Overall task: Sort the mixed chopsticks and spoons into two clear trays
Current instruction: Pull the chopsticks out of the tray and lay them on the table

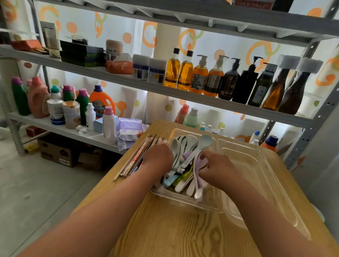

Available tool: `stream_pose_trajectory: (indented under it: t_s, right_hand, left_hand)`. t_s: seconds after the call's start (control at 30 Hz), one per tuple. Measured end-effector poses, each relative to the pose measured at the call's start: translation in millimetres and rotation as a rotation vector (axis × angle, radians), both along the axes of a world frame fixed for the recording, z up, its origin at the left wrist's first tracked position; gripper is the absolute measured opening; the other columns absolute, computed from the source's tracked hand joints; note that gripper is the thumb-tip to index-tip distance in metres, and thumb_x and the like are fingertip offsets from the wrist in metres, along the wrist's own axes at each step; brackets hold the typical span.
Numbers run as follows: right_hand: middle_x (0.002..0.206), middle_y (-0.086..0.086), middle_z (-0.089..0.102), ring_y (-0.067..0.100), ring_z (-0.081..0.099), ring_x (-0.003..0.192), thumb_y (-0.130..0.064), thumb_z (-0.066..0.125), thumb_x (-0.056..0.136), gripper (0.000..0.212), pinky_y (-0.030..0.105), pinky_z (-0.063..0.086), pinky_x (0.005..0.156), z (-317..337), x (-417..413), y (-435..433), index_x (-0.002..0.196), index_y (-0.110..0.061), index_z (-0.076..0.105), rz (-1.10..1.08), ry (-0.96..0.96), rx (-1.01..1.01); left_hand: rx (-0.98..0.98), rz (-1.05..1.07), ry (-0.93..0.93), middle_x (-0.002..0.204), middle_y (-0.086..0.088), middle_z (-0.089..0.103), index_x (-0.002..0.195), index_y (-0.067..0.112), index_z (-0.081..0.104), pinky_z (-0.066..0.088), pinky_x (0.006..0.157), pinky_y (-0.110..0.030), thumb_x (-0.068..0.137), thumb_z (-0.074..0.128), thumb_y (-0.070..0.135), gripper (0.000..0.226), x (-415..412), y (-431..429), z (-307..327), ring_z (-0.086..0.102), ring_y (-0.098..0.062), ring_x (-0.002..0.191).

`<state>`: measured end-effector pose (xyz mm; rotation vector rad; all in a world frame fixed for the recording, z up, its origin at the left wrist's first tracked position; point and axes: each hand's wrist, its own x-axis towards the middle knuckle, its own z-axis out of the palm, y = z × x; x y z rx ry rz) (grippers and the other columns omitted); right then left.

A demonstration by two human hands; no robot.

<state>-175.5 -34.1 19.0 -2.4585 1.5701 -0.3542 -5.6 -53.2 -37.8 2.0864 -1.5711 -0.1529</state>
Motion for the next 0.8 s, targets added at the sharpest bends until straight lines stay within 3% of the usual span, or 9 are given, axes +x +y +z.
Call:
stream_pose_trajectory:
  t_s: [0.13,0.3,0.4,0.5,0.63,0.7,0.8]
  right_hand:
    - [0.093,0.005,0.067,0.017,0.060,0.083,-0.022,0.060,0.084,0.016,0.029,0.050,0.073,2.9,-13.9,2.5,0.096,-0.014,0.066,-0.070,-0.001,-0.002]
    - [0.089,-0.001,0.066,0.013,0.061,0.083,-0.032,0.061,0.082,0.020,0.032,0.053,0.079,-6.5,-12.7,3.3,0.095,-0.018,0.067,-0.087,0.035,0.073]
    - [0.092,-0.004,0.064,0.014,0.057,0.092,-0.042,0.055,0.085,0.026,0.038,0.039,0.092,-10.3,-5.6,5.8,0.100,-0.023,0.063,-0.055,0.230,0.116]
    - [0.096,0.000,0.067,0.019,0.058,0.099,-0.042,0.051,0.087,0.028,0.044,0.029,0.099,-10.8,0.7,7.9,0.099,-0.021,0.063,-0.055,0.326,0.151]
    - [0.095,0.002,0.067,0.020,0.057,0.098,-0.039,0.049,0.090,0.023,0.046,0.028,0.103,-7.5,4.3,9.0,0.094,-0.019,0.061,0.002,0.348,0.217]
    - [0.087,-0.001,0.065,0.018,0.053,0.089,-0.038,0.050,0.089,0.022,0.045,0.026,0.102,-7.8,5.3,8.3,0.090,-0.018,0.060,-0.004,0.340,0.235]
    - [0.081,-0.002,0.065,0.014,0.058,0.083,-0.036,0.054,0.086,0.024,0.041,0.037,0.098,-8.9,5.7,6.3,0.091,-0.013,0.062,-0.013,0.256,0.280]
  left_hand:
    - [-0.029,-0.026,0.205,0.117,-0.010,0.064,0.124,0.012,0.059,0.050,0.088,-0.038,0.095,0.046,0.027,0.036,3.1,3.0,3.6,0.060,-0.028,0.103]
    - [-0.082,-0.015,0.418,0.118,-0.005,0.065,0.125,0.015,0.058,0.050,0.089,-0.034,0.092,0.053,0.032,0.037,5.8,3.6,10.4,0.060,-0.021,0.102]
    - [-0.077,-0.023,0.404,0.117,-0.006,0.065,0.123,0.016,0.059,0.051,0.090,-0.038,0.091,0.053,0.034,0.037,5.9,-1.4,16.2,0.060,-0.023,0.103]
    - [-0.047,-0.048,0.287,0.123,-0.009,0.062,0.126,0.021,0.058,0.050,0.091,-0.041,0.092,0.052,0.024,0.035,2.3,-5.4,17.0,0.059,-0.025,0.108]
    - [-0.078,-0.092,0.197,0.122,-0.009,0.061,0.128,0.023,0.057,0.044,0.078,-0.026,0.088,0.049,0.004,0.045,-3.3,-7.0,13.1,0.058,-0.023,0.103]
    - [-0.088,-0.099,0.218,0.122,-0.009,0.062,0.128,0.022,0.057,0.041,0.075,-0.025,0.087,0.047,0.000,0.047,-3.6,-5.7,13.8,0.058,-0.021,0.100]
    - [-0.110,-0.090,0.257,0.122,-0.010,0.061,0.126,0.020,0.057,0.042,0.078,-0.026,0.087,0.049,0.002,0.044,-2.3,-4.8,12.6,0.058,-0.024,0.107]
